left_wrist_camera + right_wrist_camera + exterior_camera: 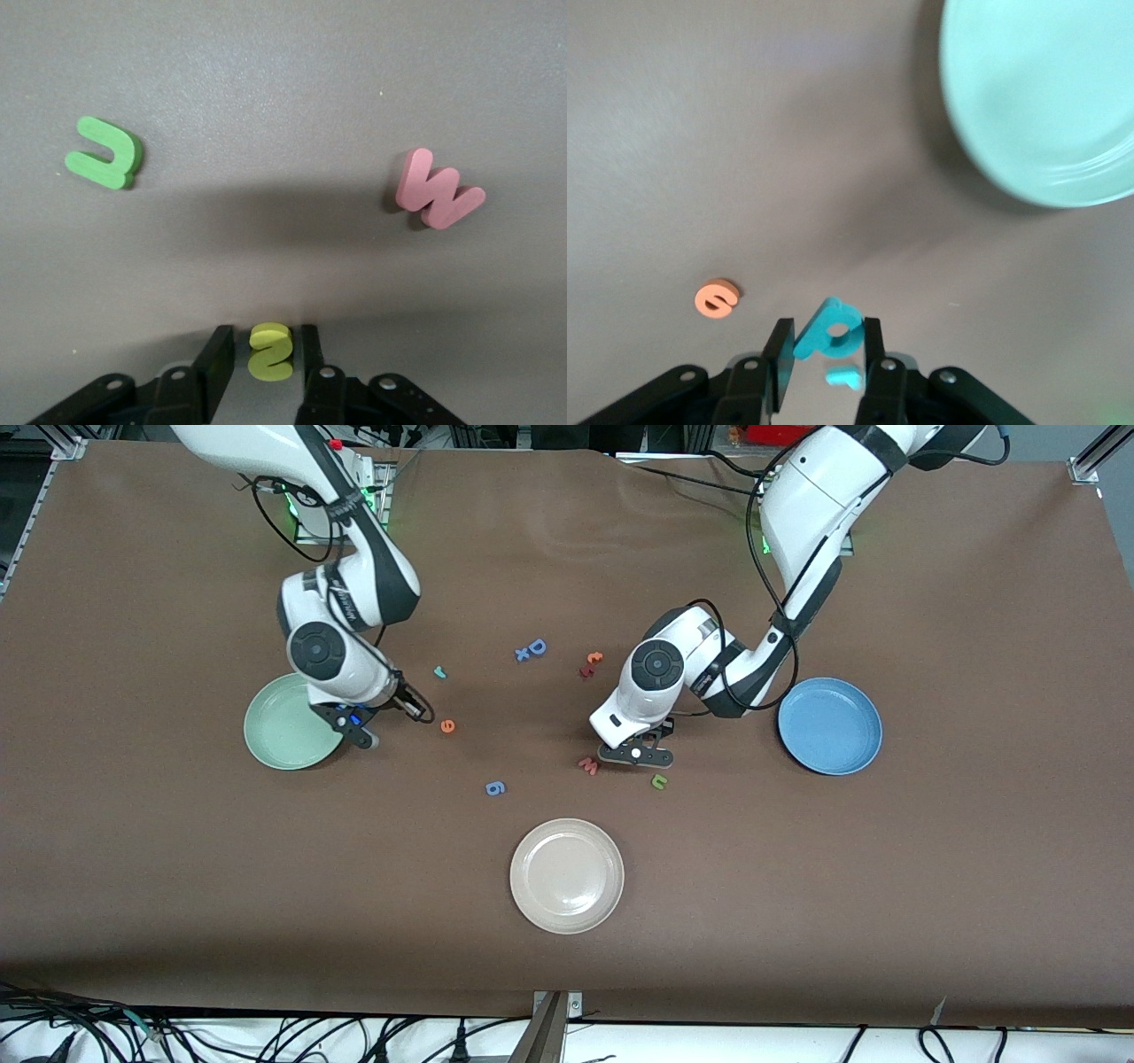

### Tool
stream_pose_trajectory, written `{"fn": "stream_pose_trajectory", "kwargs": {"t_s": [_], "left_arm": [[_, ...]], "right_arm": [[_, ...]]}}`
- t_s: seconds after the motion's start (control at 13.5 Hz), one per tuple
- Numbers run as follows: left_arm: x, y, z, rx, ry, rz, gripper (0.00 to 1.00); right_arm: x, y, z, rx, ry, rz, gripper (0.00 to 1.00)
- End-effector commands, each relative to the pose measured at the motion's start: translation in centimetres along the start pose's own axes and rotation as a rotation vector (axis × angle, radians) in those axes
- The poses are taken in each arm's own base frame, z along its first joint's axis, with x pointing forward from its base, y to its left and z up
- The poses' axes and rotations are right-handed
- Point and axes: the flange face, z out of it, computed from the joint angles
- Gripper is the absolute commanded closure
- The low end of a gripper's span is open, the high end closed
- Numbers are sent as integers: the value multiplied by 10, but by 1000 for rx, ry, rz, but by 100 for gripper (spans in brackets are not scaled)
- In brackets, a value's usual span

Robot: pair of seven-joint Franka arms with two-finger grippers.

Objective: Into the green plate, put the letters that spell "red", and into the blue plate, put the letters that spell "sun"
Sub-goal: 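Grasp the teal letter with the right gripper while the left grasps yellow 2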

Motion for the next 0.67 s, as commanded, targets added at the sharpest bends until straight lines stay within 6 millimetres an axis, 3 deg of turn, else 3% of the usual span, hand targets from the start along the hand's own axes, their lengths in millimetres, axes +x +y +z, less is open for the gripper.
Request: {"fn": "stream_pose_trajectory", "kwargs": {"t_s": [0.0,0.22,0.44,0.59], "left_arm": [[-7,4,9,29,-15,-13,69],[-7,4,9,29,-16,-19,77],[-4,3,8,27,-13,-22,81],[2,-4,-1,33,-17,-35,81]], "right_arm": [[57,40,-33,-35,-52,-97,100],[115,99,-28,-45,-67,-233,99],[161,142,12,-57,-106,-297,98],[174,153,35,-67,-124,-339,97]]}}
